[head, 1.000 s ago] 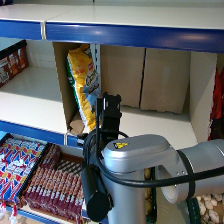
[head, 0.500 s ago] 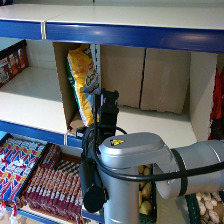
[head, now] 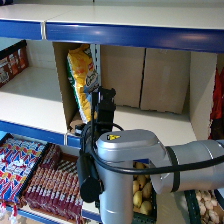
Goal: Pick up yellow crisps
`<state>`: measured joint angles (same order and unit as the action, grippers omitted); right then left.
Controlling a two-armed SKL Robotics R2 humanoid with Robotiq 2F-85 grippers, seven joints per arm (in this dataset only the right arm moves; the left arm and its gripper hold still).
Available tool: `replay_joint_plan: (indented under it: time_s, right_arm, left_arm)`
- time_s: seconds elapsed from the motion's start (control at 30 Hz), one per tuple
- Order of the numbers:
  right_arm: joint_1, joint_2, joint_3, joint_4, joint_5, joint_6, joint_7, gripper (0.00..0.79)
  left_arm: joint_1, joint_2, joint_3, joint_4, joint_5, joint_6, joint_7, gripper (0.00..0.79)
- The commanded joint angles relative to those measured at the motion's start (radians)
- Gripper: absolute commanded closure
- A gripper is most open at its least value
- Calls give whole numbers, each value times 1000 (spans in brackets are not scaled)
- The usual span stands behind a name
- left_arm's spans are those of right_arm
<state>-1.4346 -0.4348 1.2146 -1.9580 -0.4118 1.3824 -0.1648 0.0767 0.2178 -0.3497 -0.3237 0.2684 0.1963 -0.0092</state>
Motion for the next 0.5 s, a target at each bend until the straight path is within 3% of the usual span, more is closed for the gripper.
replay_joint_plan:
  time_s: [0.03,0.5]
  right_arm:
    - [-1,9,0,18,9,-7,5,785]
    - [-4,36,3,92,23,-63,26,776]
  left_arm:
    - [0,0,0,0,0,0,0,785]
    - [0,0,0,0,0,0,0,785]
